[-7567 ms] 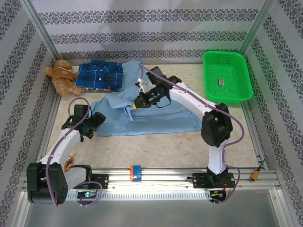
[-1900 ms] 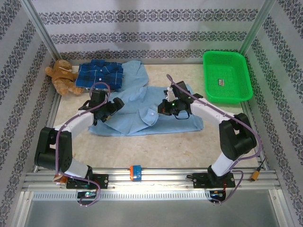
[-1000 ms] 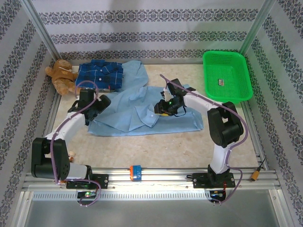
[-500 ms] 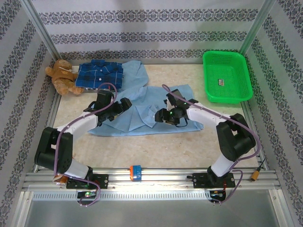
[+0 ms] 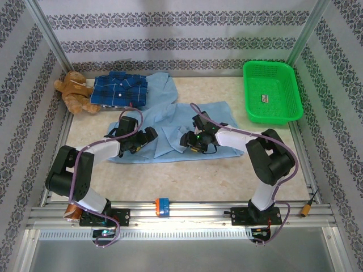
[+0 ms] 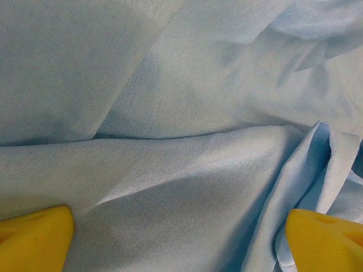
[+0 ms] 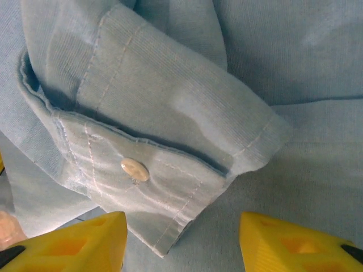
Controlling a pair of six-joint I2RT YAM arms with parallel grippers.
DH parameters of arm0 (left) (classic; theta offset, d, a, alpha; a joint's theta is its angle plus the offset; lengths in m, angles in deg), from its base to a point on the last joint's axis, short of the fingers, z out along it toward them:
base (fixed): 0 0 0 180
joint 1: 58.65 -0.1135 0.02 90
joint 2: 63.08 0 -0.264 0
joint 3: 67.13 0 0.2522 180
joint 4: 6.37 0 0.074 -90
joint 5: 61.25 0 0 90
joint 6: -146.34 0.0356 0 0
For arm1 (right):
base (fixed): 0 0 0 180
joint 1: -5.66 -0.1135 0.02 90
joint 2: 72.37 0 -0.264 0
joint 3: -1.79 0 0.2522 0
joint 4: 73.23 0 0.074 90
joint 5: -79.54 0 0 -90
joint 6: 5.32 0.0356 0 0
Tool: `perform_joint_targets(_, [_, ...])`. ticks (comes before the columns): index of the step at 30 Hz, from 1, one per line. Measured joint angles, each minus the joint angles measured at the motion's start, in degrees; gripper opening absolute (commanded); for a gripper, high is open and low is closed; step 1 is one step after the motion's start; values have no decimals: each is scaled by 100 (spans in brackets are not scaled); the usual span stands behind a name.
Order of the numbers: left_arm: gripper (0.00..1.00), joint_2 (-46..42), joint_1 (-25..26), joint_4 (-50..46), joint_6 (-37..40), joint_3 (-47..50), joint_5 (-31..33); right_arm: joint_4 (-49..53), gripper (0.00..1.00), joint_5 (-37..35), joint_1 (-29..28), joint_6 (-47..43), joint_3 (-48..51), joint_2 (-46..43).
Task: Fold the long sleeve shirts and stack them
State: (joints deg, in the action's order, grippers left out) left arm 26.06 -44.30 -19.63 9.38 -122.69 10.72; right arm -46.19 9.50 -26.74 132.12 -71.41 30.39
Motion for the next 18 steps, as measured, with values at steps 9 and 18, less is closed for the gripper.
perform_joint_targets(9, [96, 0, 0, 122, 87, 83, 7, 11, 24, -153, 0, 98, -199, 96])
perform_joint_targets(18, [97, 0, 0, 173, 195, 120, 28, 173, 0, -284, 42, 107, -234, 96])
